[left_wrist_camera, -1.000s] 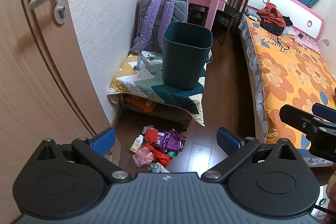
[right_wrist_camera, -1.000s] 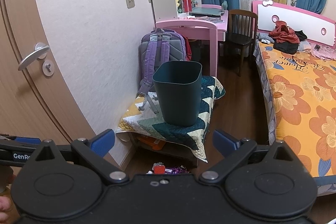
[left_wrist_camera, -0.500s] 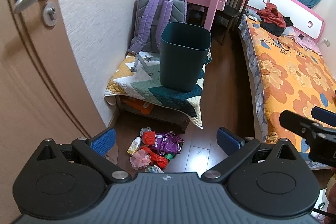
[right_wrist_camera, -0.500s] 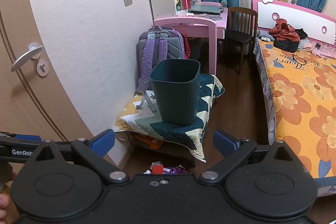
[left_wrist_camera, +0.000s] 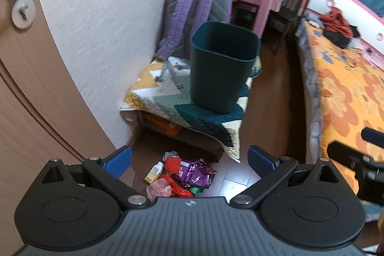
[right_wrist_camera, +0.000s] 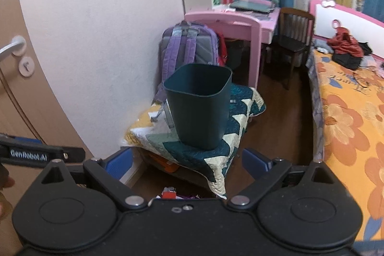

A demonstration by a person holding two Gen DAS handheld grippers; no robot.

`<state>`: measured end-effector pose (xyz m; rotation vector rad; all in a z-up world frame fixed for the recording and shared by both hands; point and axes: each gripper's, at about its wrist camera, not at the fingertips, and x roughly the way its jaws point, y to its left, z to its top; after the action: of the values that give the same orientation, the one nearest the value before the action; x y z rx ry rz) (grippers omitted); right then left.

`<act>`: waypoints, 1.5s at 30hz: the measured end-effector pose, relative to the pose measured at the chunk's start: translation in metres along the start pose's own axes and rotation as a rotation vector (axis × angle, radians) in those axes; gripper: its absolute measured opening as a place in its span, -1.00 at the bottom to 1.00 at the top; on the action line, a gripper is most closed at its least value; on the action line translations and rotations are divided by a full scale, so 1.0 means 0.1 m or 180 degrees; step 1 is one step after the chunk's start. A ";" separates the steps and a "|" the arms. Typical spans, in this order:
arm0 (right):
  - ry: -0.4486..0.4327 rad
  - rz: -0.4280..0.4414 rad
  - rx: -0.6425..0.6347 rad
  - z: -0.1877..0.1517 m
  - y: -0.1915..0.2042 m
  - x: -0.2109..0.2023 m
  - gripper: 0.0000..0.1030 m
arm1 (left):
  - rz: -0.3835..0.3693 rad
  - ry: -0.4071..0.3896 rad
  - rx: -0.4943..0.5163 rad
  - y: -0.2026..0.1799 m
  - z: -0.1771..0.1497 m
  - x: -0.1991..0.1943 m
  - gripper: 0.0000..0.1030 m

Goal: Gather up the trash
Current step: 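Grasp the clear wrapper with the left gripper while the right gripper grasps the white cloth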

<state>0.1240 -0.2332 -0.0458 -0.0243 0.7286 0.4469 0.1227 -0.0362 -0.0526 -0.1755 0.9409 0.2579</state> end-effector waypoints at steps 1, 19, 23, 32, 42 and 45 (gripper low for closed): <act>0.0045 0.0061 -0.0053 0.00 -0.07 0.11 0.86 | 0.0046 0.0056 -0.0053 -0.02 0.01 0.11 1.00; 0.0976 0.0152 -0.0232 -0.99 -0.16 2.50 0.59 | 0.0101 0.1101 0.0227 0.58 -1.08 2.91 1.00; 0.1270 0.0186 -0.0219 -1.56 -0.05 3.19 0.50 | 0.0121 0.1394 0.0178 0.78 -1.60 3.60 0.99; 0.2068 0.0618 -0.0780 -3.32 0.28 4.50 0.30 | 0.0237 0.1943 -0.0006 0.98 -2.72 5.23 0.98; 0.2464 0.0906 -0.1227 -4.89 0.57 5.63 0.10 | 0.0212 0.2141 0.0074 1.05 -3.52 6.50 0.93; 0.2416 0.0918 -0.1295 -5.11 0.65 5.85 -0.01 | 0.0108 0.2216 0.0006 1.09 -3.66 6.71 0.90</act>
<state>0.1558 -0.0376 -0.7990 -0.4979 1.3830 0.8764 0.1845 0.0676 -0.8151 -0.2547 1.6355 0.2294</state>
